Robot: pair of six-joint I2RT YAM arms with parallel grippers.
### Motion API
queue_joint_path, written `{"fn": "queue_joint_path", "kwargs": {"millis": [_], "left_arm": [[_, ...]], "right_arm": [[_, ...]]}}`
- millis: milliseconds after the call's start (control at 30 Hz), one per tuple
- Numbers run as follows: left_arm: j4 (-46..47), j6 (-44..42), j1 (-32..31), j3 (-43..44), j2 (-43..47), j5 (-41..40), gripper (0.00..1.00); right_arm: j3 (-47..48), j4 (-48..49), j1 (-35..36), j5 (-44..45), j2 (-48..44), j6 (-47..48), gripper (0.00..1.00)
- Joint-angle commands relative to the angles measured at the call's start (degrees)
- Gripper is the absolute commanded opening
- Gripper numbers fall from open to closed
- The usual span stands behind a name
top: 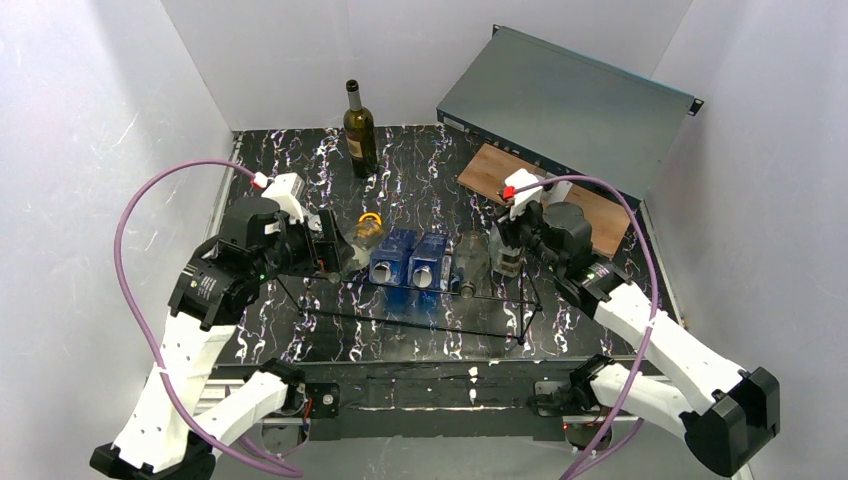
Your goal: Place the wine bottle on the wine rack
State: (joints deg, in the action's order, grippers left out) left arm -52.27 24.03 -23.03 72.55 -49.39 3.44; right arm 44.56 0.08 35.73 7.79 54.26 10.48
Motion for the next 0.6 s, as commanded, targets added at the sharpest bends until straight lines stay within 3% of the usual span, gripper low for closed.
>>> {"fn": "queue_joint_path", "kwargs": {"millis": [0, 300, 367, 567], "left_arm": [[-0.3, -0.7, -0.2, -0.2, 0.7, -1.0, 0.98], [-0.9, -1.0, -0.1, -0.2, 1.4, -2.0, 0.98], [-1.0, -1.0, -0.2, -0.5, 1.5, -2.2, 0.98], [-0.3, -0.7, -0.1, -0.3, 0.3, -1.1, 0.98]], "right_arm": [[1.3, 10.2, -1.3, 3.8, 2.5, 7.6, 0.01], [-0.2, 7.3, -3.1, 0.1, 3.0, 3.2, 0.01], [-0.2, 4.1, -3.1, -1.2, 1.6, 0.7, 0.09], [0.3, -7.1, -3.1, -4.2, -2.8, -6.1, 0.44]]}}
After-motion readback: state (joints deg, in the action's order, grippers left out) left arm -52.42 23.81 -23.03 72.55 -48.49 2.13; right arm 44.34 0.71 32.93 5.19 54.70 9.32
